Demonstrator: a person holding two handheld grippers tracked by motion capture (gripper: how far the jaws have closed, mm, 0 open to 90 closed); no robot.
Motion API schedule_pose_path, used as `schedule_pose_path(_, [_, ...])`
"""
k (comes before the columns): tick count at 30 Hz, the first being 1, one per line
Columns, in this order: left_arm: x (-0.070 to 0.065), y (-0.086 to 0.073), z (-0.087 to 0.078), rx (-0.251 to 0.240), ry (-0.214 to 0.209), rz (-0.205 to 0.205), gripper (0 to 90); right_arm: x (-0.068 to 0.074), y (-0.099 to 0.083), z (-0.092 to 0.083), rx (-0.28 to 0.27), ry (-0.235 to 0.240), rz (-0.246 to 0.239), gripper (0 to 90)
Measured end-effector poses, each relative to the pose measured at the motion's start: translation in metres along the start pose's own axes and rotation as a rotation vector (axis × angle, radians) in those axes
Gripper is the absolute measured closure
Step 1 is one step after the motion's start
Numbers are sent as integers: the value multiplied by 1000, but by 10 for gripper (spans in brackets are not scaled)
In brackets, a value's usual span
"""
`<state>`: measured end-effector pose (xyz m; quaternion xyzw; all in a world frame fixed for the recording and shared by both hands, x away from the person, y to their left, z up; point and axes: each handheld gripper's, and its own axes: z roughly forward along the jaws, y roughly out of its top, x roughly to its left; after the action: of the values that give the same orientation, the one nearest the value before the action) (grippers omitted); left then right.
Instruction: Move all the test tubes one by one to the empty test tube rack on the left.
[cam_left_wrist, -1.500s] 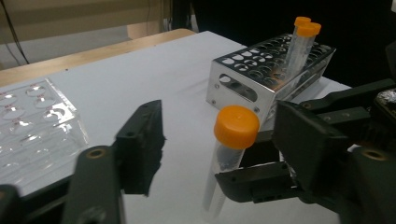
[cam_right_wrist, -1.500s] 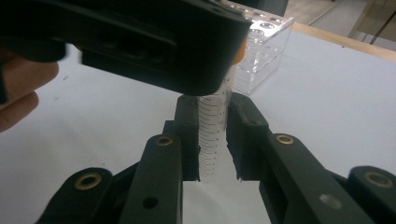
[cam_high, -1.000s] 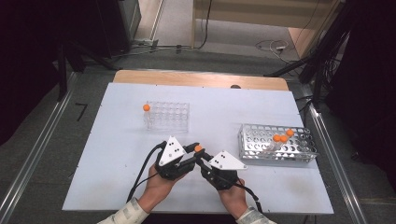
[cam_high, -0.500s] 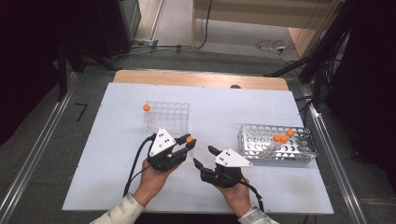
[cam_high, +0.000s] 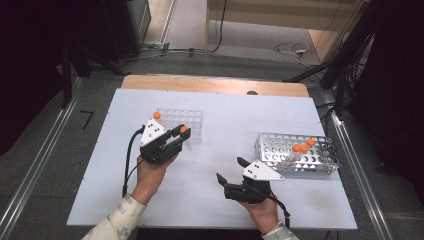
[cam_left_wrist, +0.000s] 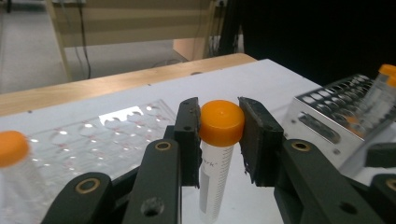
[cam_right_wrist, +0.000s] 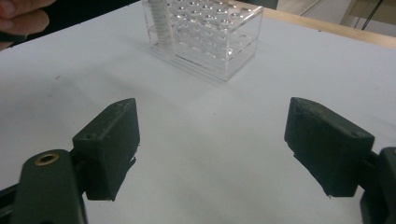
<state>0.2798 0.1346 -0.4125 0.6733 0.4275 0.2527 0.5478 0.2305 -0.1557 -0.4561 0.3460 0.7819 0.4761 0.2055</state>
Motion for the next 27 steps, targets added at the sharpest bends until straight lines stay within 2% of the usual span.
schedule_pose_path(3, [8, 6, 0, -19, 27, -5, 700, -3, -2, -4, -1, -18, 3, 161])
schedule_pose_path(7, [19, 11, 2, -44, 81, 12, 702, -8, -5, -8, -2, -42, 16, 159])
schedule_pose_path(11, [30, 15, 5, -54, 118, -1, 701, -11, -8, -12, 1, -64, 25, 157])
schedule_pose_path(15, [38, 19, 5, -70, 162, 15, 702, -12, -9, -14, 2, -76, 35, 158])
schedule_pose_path(20, [48, 22, 6, -80, 210, 14, 702, -14, -10, -16, 5, -82, 40, 158])
schedule_pose_path(27, [56, 23, 11, -80, 229, 17, 702, -14, -12, -17, 10, -87, 48, 160])
